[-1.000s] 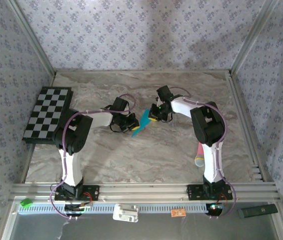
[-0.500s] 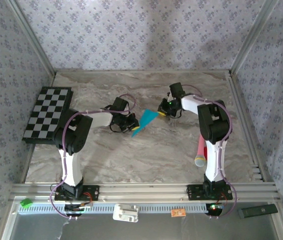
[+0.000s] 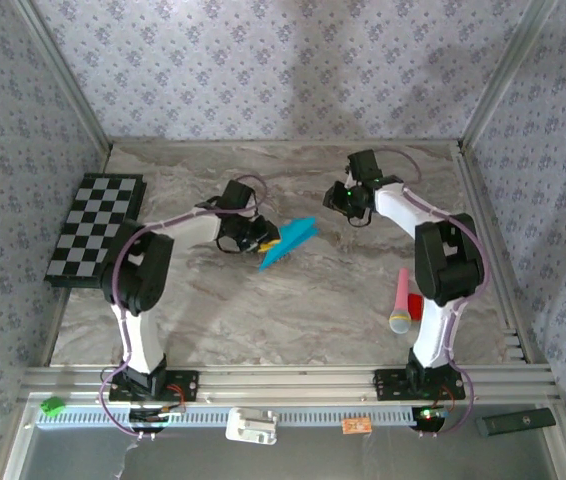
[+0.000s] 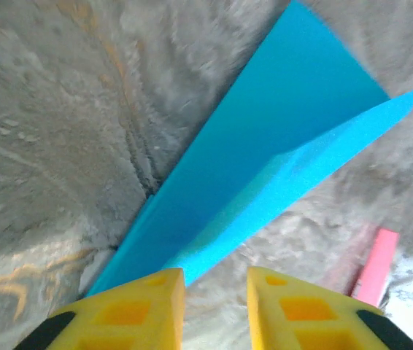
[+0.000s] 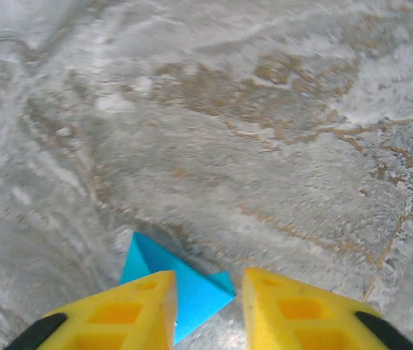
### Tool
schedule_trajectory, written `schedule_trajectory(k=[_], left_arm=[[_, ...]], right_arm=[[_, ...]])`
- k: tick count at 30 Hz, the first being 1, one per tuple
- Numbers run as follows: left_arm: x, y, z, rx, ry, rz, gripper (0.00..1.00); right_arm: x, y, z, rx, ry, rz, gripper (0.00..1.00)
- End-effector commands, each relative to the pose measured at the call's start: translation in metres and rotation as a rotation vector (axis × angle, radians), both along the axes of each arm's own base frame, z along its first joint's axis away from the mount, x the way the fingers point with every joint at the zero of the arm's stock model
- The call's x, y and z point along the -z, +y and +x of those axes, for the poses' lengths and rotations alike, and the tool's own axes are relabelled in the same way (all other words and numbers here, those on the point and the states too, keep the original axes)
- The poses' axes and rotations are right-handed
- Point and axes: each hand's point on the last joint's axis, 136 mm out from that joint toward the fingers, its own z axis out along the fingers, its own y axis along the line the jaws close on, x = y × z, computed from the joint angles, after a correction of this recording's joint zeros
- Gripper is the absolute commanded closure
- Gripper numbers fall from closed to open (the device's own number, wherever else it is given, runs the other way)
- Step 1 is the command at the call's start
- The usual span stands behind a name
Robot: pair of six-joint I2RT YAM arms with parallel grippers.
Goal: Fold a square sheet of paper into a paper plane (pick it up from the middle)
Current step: Fold the wing for the fifth time at the center of the table, then turn over a paper plane at the center of the table.
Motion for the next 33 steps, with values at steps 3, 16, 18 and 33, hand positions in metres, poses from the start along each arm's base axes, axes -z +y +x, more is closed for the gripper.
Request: schedule_trajectory(k=[3, 16, 18, 33], left_arm=[[-0.042, 0.054, 0.016, -0.138, -0.092, 0.038, 0.62], [-0.032, 0.146, -0.003, -0.267, -0.139, 0.211, 0.31], [-0.029, 0.155, -0.006, -0.276, -0.143, 0.249, 0.27], [-0.024, 0.189, -0.021, -0.302, -0.164, 0.360, 0.00]], right_arm=[[0.002, 0.014, -0.038, -0.016, 0.062, -0.124, 0.56], [0.011, 0.075, -0.075, 0.079, 0.167, -0.292, 0.26], [0.013, 0.083, -0.076, 0.081, 0.169, -0.334, 0.24], [0.039, 0.110, -0.078, 0.075, 0.233, -0.500, 0.20]])
